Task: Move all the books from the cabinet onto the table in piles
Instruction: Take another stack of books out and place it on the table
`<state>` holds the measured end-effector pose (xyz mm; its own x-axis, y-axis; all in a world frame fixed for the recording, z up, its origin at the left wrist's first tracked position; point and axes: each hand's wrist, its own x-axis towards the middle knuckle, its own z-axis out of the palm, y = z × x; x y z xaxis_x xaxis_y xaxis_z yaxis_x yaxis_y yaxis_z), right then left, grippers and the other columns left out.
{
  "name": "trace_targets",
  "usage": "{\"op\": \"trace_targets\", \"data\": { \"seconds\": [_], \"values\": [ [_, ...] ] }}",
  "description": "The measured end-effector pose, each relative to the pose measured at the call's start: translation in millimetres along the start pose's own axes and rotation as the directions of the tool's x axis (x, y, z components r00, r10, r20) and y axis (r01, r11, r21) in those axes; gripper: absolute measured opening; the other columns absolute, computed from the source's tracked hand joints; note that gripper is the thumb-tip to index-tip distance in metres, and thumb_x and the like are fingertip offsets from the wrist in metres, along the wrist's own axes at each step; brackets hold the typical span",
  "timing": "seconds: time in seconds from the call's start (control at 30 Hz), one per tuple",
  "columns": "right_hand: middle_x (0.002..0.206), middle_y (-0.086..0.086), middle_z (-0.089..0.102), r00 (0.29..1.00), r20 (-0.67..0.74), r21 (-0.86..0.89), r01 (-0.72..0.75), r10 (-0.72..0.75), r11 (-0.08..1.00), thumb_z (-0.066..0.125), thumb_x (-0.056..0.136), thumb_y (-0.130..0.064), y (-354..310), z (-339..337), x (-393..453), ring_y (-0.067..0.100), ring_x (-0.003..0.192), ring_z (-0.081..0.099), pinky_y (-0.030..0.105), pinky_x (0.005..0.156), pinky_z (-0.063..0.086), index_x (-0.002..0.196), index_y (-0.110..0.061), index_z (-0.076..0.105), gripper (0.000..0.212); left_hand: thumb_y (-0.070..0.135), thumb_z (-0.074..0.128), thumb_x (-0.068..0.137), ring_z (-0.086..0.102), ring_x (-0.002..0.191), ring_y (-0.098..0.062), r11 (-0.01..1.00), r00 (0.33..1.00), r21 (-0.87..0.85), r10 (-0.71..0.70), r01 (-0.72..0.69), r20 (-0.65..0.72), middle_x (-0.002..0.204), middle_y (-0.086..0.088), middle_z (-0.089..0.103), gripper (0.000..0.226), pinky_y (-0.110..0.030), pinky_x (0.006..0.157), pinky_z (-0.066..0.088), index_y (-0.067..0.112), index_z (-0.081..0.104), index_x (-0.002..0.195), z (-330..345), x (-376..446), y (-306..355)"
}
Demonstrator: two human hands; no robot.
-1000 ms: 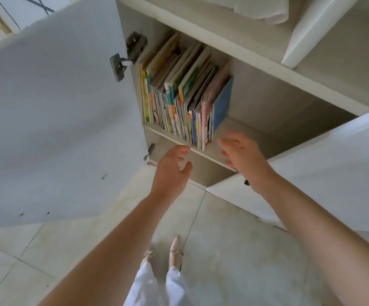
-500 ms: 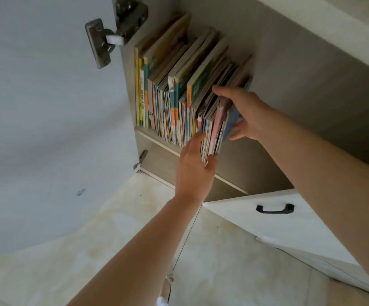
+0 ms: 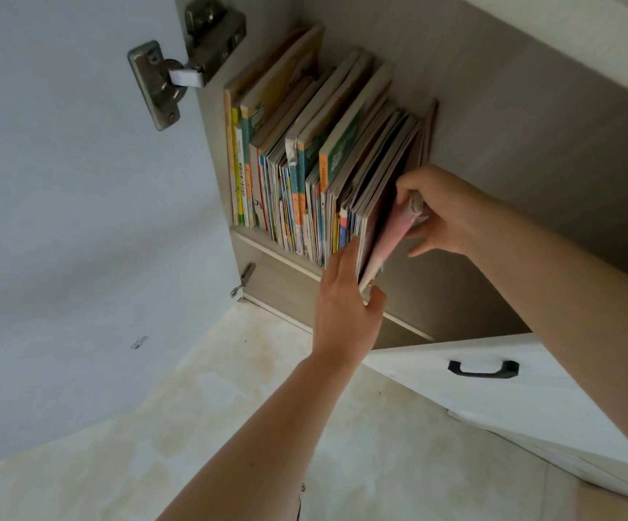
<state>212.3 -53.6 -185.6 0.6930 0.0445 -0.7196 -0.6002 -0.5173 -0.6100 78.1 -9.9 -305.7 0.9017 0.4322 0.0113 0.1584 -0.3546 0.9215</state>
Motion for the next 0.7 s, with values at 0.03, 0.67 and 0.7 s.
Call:
{"op": "trace_targets", "data": {
  "seconds": [0.03, 0.67, 0.7],
  "values": [
    [0.14, 0.012, 0.042, 1.0, 0.012, -0.005, -0.004, 0.004, 1.0, 0.055, 0.072, -0.01, 0, 0, 1, 0.047, 0.124, 0.045, 0.069, 0.102, 0.034, 0.124, -0.011, 0.051, 0.051, 0.006, 0.062, 0.085, 0.053, 0.12, -0.027, 1.0, 1.0, -0.001, 0.002, -0.002, -0.006, 0.135, -0.005, 0.048, 0.066, -0.043, 0.097, 0.05, 0.014, 0.036, 0.145, 1, 0, 0],
    [0.115, 0.026, 0.054, 0.997, -0.063, -0.33, 0.014, -0.037, 0.944, 0.048, 0.089, -0.017, -21, 30, 1, 0.043, 0.104, 0.06, 0.05, 0.092, 0.052, 0.115, 0.002, 0.049, 0.033, 0.012, 0.061, 0.078, 0.049, 0.121, -0.018, 0.991, 0.993, -0.103, -0.096, 0.089, -0.066, 0.137, 0.006, 0.041, 0.074, -0.041, 0.09, 0.054, 0.029, 0.027, 0.142, 14, -1, 10],
    [0.116, 0.026, 0.054, 0.998, -0.055, -0.33, 0.013, -0.033, 0.944, 0.049, 0.088, -0.015, -20, 27, 2, 0.043, 0.104, 0.06, 0.049, 0.089, 0.052, 0.121, 0.001, 0.048, 0.037, 0.012, 0.061, 0.078, 0.048, 0.122, -0.019, 0.994, 0.996, -0.09, -0.071, 0.066, -0.061, 0.137, 0.005, 0.039, 0.075, -0.041, 0.091, 0.054, 0.027, 0.027, 0.143, 15, 1, 11]
  ]
}}
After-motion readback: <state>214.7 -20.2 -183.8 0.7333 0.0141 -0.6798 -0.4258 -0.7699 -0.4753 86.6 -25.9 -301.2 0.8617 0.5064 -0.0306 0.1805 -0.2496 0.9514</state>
